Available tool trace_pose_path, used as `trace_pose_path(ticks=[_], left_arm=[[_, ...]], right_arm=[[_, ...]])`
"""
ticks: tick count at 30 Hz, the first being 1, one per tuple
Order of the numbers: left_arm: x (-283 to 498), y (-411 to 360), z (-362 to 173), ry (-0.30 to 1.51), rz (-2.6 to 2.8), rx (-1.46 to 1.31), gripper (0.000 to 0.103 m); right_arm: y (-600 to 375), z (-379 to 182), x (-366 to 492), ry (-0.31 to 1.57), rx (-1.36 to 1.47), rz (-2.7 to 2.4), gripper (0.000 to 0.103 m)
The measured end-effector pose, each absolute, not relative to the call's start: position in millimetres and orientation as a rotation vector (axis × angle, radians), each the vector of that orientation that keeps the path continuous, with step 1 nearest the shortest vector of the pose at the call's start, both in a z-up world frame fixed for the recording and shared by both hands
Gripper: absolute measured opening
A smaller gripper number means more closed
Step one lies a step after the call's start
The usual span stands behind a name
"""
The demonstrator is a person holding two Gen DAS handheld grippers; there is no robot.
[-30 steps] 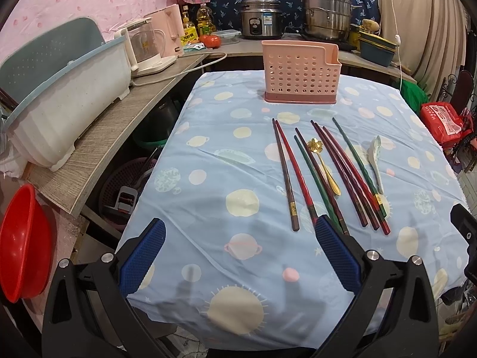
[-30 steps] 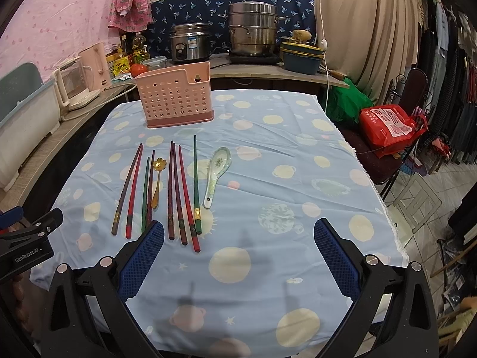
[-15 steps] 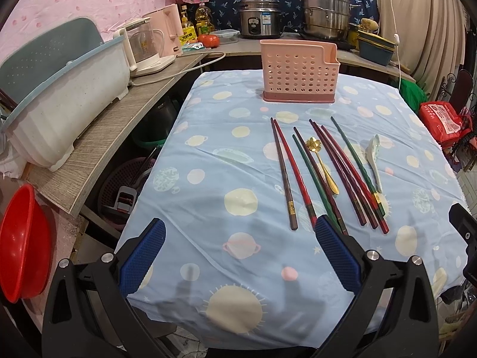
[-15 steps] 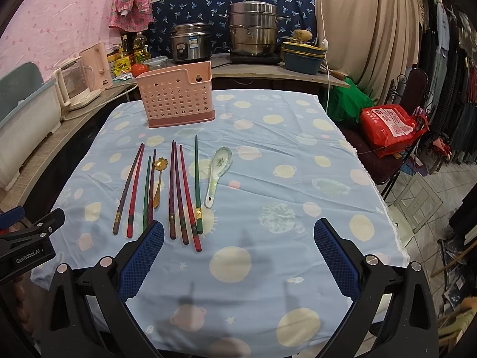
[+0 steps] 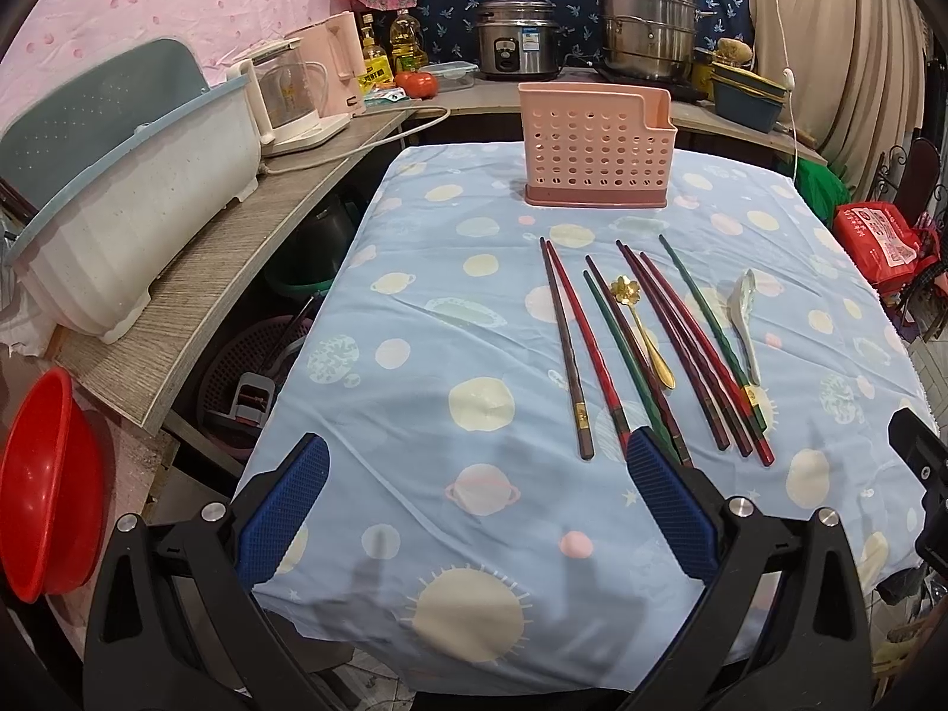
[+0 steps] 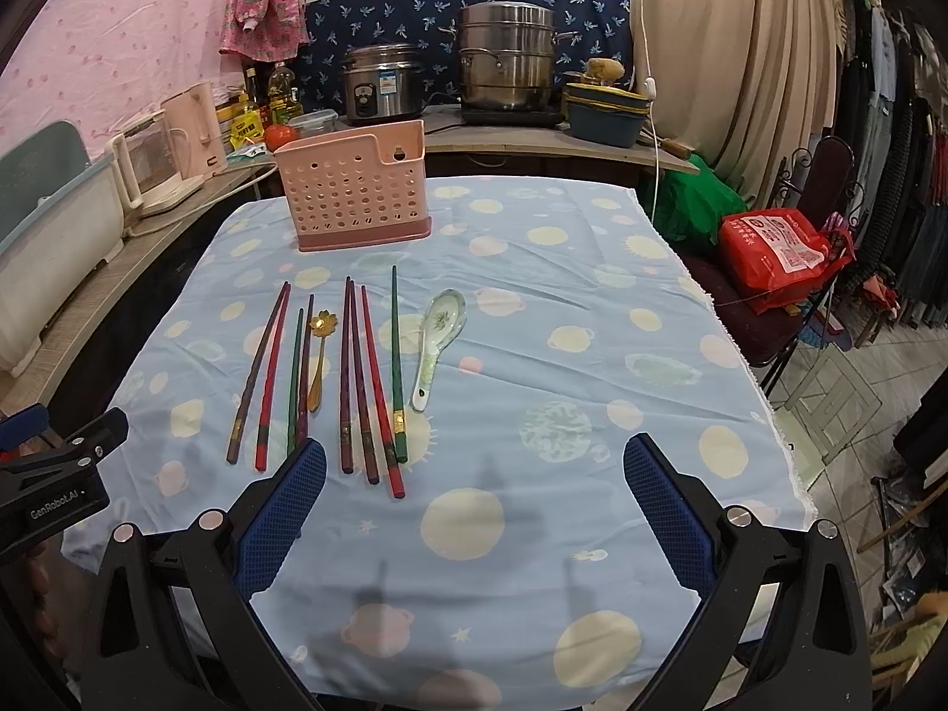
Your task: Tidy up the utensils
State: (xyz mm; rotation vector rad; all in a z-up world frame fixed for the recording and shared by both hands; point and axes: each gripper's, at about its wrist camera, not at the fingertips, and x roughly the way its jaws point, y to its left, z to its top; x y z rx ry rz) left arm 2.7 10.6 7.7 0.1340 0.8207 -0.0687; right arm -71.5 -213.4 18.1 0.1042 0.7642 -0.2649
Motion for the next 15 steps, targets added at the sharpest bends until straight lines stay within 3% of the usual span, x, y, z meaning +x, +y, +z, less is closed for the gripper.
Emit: trace_pose_path(ticks=[15], left_arm=[[2.7, 10.5, 7.6, 0.821, -0.069, 0.135, 0.096]], right_arm=[[-213.9, 18.4, -71.4, 0.764, 0.106, -0.265, 0.097]])
